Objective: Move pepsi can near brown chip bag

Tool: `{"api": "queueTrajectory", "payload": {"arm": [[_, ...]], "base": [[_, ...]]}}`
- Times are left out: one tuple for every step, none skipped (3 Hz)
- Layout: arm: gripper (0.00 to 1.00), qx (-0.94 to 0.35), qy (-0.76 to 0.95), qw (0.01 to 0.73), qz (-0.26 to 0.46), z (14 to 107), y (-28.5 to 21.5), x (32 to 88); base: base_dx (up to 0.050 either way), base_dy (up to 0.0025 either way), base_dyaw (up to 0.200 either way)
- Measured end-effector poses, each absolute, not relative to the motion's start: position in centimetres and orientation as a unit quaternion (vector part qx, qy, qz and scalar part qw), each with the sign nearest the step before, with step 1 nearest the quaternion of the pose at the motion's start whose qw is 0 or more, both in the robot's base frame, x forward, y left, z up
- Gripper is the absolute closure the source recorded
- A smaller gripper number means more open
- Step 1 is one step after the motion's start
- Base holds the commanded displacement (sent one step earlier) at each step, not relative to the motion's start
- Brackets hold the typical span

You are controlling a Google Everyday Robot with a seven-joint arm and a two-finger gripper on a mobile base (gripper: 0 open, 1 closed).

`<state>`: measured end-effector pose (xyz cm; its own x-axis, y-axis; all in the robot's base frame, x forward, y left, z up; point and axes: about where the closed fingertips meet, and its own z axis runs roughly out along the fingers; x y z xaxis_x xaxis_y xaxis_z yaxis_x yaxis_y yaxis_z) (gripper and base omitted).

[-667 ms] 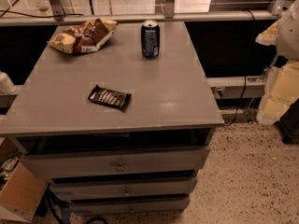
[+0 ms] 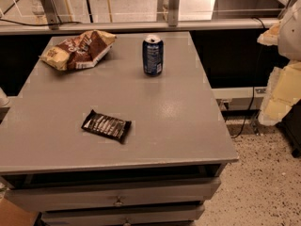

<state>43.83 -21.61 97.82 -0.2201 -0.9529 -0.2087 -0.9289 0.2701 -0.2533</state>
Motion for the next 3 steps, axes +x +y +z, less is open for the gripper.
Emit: {"api": "queueTrajectory", "payload": {"arm": [[0.0, -0.579, 0.791, 0.197, -0.01, 96.1, -20.6, 47.2], [0.0, -0.531, 0.804, 0.261, 0.05, 92.6, -18.9, 53.0], [0.0, -0.498, 0.803, 0.317, 0.088, 90.8, -17.8, 57.4]], "base": [[0.0, 0.0, 0.0], [0.0, 0.0, 0.0], [0.0, 0.0, 0.0]]}}
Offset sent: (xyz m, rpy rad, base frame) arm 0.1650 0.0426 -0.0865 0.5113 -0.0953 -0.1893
